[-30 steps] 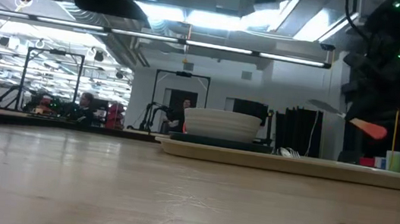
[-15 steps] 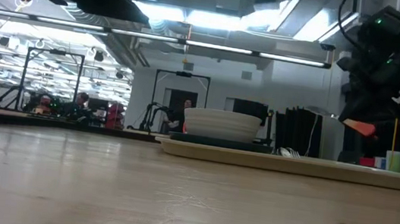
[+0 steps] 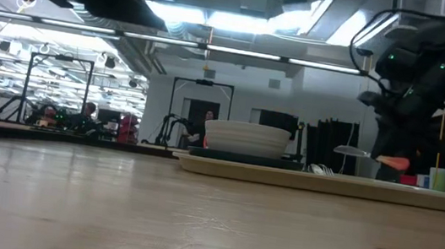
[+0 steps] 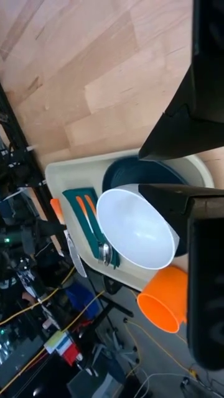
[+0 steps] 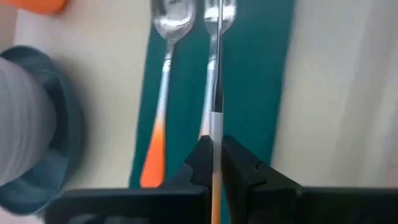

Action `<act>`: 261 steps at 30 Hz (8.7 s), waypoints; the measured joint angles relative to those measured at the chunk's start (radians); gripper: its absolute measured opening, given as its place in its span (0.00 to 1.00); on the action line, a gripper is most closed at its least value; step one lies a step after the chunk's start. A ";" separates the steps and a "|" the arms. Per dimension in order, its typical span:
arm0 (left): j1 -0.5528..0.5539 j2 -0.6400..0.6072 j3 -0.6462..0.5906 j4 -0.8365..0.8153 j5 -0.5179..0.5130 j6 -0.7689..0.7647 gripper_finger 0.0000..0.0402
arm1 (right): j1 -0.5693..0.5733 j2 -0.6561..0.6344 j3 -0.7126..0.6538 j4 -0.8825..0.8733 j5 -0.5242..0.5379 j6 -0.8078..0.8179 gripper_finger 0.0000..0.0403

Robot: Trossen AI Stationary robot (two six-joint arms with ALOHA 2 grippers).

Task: Set up tray
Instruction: Put the orange knife to the right of the orange fork on the serving tray, then return to Home Position

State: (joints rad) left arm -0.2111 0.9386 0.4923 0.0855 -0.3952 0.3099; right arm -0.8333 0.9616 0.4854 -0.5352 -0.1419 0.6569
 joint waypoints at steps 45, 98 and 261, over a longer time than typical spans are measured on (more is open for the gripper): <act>0.000 0.000 0.000 -0.037 0.000 0.018 0.15 | -0.003 0.284 0.000 0.117 -0.007 0.071 0.04; 0.000 0.000 0.000 -0.037 0.000 0.018 0.15 | -0.002 0.303 0.000 0.115 -0.014 0.075 0.15; 0.556 -0.780 -0.484 0.120 0.362 -0.167 0.02 | 0.958 -0.932 -0.479 0.573 0.208 -0.758 0.02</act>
State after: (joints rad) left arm 0.3450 0.1589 0.0086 0.2058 -0.0334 0.1425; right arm 0.1246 0.0299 0.0063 0.0374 0.0659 -0.1012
